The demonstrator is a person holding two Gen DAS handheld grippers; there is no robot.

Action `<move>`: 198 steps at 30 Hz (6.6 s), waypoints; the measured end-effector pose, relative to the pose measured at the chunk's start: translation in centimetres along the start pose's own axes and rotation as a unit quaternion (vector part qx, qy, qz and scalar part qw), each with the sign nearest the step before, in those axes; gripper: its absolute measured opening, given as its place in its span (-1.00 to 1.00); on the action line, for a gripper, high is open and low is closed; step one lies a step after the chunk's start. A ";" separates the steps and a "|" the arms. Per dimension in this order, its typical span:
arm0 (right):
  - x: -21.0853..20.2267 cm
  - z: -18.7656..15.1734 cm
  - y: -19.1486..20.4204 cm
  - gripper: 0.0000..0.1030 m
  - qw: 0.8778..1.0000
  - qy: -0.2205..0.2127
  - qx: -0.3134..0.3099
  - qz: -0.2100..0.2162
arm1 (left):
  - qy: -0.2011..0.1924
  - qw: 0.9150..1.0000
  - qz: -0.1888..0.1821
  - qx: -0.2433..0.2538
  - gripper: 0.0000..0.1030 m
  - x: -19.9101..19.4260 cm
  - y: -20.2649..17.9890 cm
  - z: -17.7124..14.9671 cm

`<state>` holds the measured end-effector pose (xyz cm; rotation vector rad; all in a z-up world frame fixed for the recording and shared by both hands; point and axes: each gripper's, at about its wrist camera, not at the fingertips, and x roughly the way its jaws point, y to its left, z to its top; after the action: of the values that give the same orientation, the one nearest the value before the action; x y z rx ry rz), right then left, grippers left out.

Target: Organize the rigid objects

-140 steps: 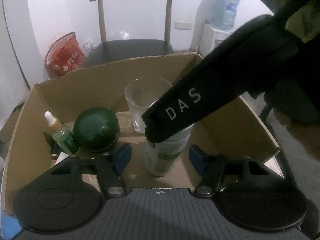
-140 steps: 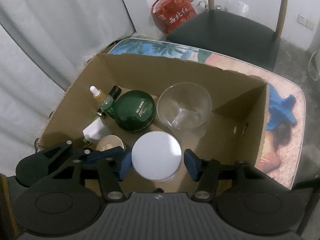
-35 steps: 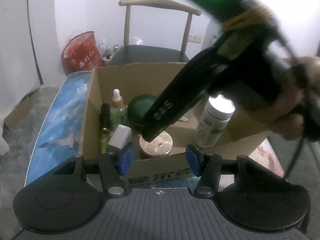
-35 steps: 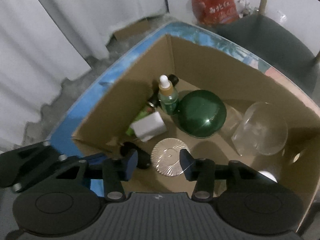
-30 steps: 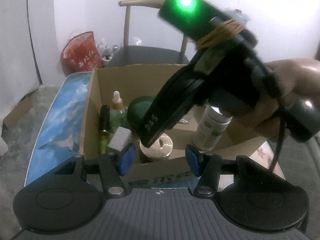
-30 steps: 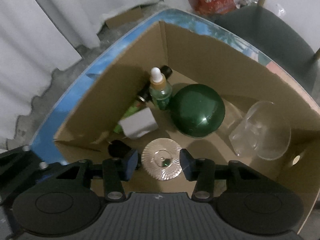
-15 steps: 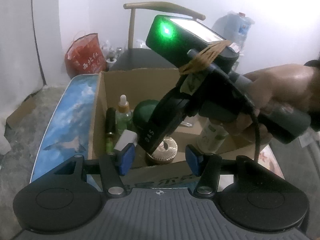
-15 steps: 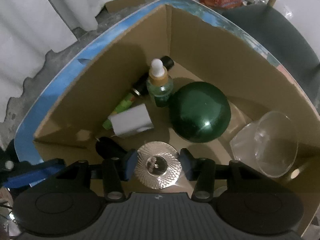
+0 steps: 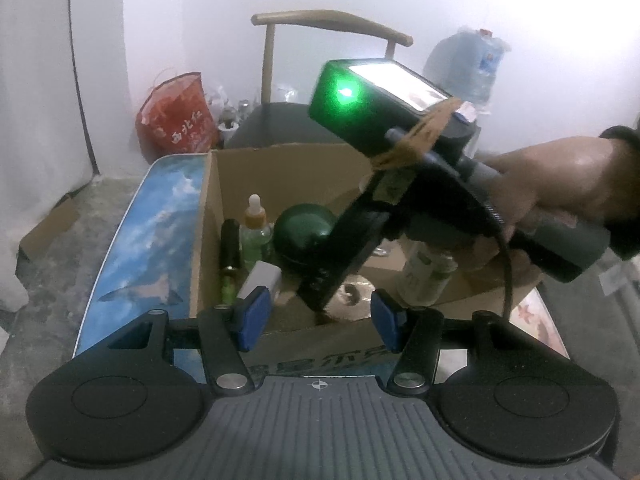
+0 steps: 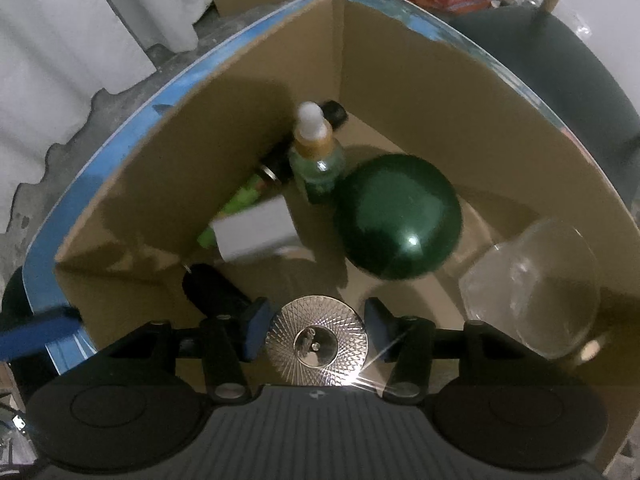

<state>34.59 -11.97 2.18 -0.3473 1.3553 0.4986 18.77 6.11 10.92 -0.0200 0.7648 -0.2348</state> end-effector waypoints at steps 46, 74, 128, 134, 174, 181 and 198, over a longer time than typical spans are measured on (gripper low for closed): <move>0.2 0.8 1.9 -0.44 0.995 -0.049 -0.044 0.070 | 0.004 1.000 -0.007 -0.013 0.09 -2.0 2.5 -1.2; -13.4 -24.1 0.0 1.00 0.872 -0.371 0.317 -0.029 | -0.003 0.999 0.038 -0.015 0.97 -3.5 -0.3 -2.1; -11.1 -22.0 2.7 1.00 0.891 -0.341 0.272 -0.126 | -0.007 0.996 0.090 -0.002 0.88 -2.8 -2.5 -1.0; -11.0 -22.1 2.7 1.00 0.891 -0.340 0.274 -0.126 | -0.006 0.996 0.090 -0.002 0.87 -2.8 -2.6 -1.0; -11.2 -21.9 2.7 1.00 0.891 -0.340 0.273 -0.126 | -0.010 0.996 0.094 -0.005 0.84 -2.8 -3.3 -0.8; -11.3 -21.9 2.7 1.00 0.891 -0.340 0.272 -0.125 | -0.011 0.995 0.095 -0.004 0.84 -2.9 -3.5 -0.7; -11.3 -21.9 2.6 1.00 0.892 -0.340 0.272 -0.125 | -0.011 0.995 0.095 -0.003 0.83 -3.0 -3.6 -0.6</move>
<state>13.36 -22.55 9.24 0.1213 0.6977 -0.0068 15.51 3.26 12.90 0.0442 0.7401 -0.0508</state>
